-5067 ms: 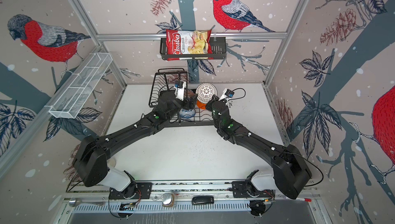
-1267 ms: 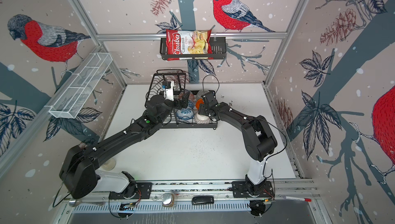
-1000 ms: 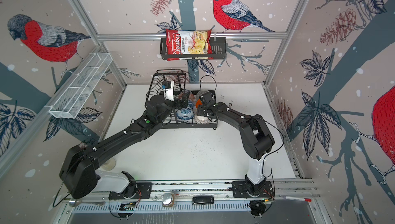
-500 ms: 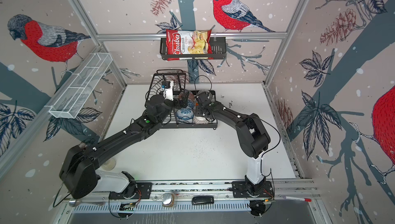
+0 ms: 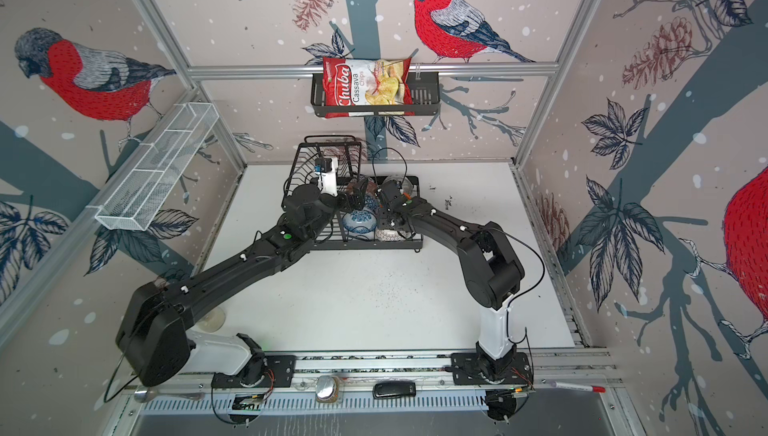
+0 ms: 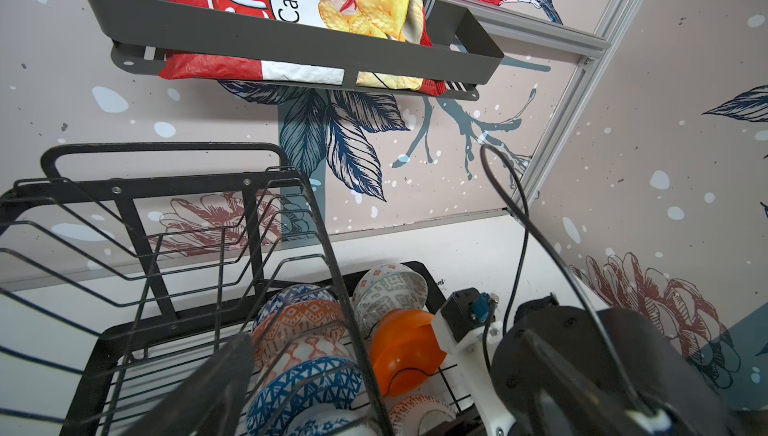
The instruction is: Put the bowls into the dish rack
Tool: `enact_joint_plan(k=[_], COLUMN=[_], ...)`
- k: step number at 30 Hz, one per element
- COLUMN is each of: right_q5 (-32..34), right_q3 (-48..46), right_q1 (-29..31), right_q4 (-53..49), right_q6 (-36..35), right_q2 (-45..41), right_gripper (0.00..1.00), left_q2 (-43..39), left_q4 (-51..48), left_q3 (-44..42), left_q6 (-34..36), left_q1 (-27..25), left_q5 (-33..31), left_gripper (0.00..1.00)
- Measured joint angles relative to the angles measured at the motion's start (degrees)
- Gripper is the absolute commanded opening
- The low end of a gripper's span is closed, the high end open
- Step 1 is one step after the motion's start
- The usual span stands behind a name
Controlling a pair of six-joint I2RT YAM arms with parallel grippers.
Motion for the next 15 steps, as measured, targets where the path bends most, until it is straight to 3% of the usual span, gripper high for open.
enact_joint_plan(k=[15], right_q5=[3.61], right_q3=[1.29], right_q1=[0.9], right_q4=[-0.04], right_q6=[-0.94], right_q2=[1.27], right_gripper=[0.36], left_q2=[0.0], left_q4=[0.0], left_q3=[0.0], left_q6=[0.0], left_q1=[0.0], left_q5=[0.0], left_gripper=[0.98])
